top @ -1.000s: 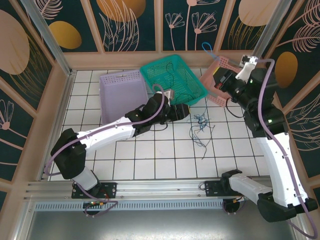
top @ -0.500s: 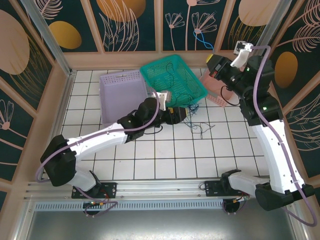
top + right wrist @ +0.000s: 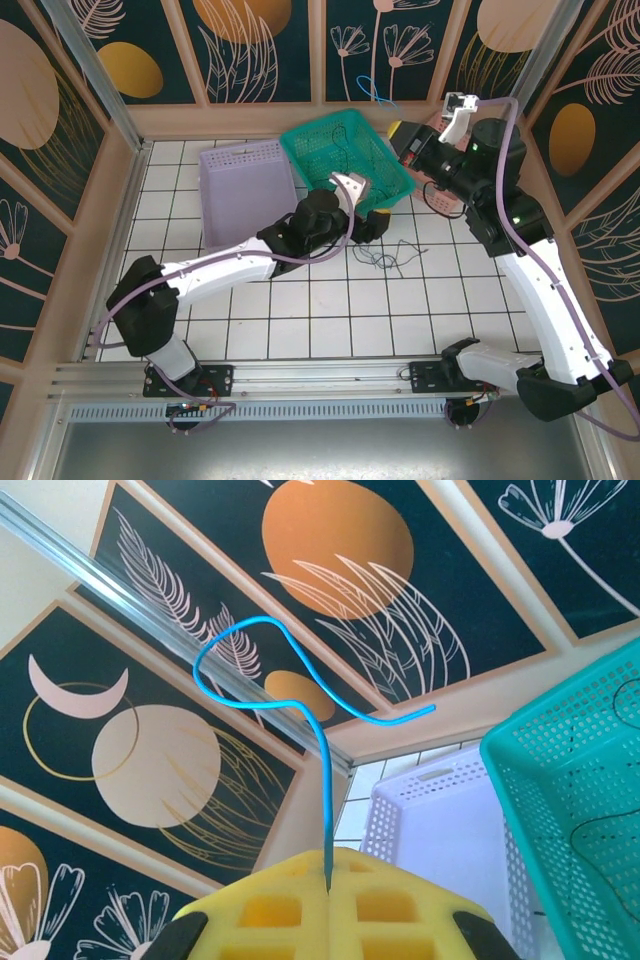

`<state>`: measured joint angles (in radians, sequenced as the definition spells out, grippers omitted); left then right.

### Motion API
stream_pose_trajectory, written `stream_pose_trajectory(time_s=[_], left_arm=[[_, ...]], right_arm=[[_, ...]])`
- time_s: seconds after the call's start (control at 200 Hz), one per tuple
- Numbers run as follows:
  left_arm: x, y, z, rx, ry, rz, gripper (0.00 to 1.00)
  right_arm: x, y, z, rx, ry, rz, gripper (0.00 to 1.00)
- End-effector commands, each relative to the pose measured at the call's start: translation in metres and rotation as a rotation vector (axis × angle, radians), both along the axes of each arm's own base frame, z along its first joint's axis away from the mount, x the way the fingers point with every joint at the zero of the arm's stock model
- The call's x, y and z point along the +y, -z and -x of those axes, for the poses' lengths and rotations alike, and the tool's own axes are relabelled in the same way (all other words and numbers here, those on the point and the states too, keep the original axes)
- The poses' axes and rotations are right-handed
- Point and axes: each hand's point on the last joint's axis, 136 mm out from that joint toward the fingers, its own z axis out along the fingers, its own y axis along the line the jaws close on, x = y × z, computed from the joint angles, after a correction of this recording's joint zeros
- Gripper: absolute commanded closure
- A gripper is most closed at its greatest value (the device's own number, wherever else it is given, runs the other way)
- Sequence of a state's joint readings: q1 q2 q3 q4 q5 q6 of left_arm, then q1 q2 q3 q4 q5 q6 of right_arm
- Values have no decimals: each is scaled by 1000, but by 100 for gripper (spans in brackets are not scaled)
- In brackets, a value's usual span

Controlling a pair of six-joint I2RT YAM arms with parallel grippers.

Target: Untangle the cables

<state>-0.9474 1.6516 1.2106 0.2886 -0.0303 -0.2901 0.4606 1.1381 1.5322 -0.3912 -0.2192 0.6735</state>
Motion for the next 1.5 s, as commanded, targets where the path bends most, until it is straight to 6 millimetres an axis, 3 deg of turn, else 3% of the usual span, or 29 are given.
stream_pose_trajectory(time_s=[0.0,0.205,0.586,0.891,1.021,1.141,1.246,1.496], left_arm=[[-16,-19,-1,-96,47,21,27],[-11,11,-7,-48,1,-15,51],[20,114,20,181,-24,-69,60],[41,145,29,268,-79,-95,59],[44,138,26,264,-106,-80,58],[51,115,24,254,-144,-29,46],[58,76,24,238,-167,60,37],[86,-16,31,197,-219,299,31]], right_arm=[[0,-14,13,-29,-19,-56,100],[-9,-32,21,-74,8,-76,100],[-28,-107,14,-271,107,-83,100],[-45,-147,-2,-363,154,-104,100],[-47,-149,-7,-370,166,-94,100],[-48,-144,-12,-366,178,-77,100],[-49,-139,-15,-359,184,-64,100],[-44,-119,-18,-306,154,-78,100]])
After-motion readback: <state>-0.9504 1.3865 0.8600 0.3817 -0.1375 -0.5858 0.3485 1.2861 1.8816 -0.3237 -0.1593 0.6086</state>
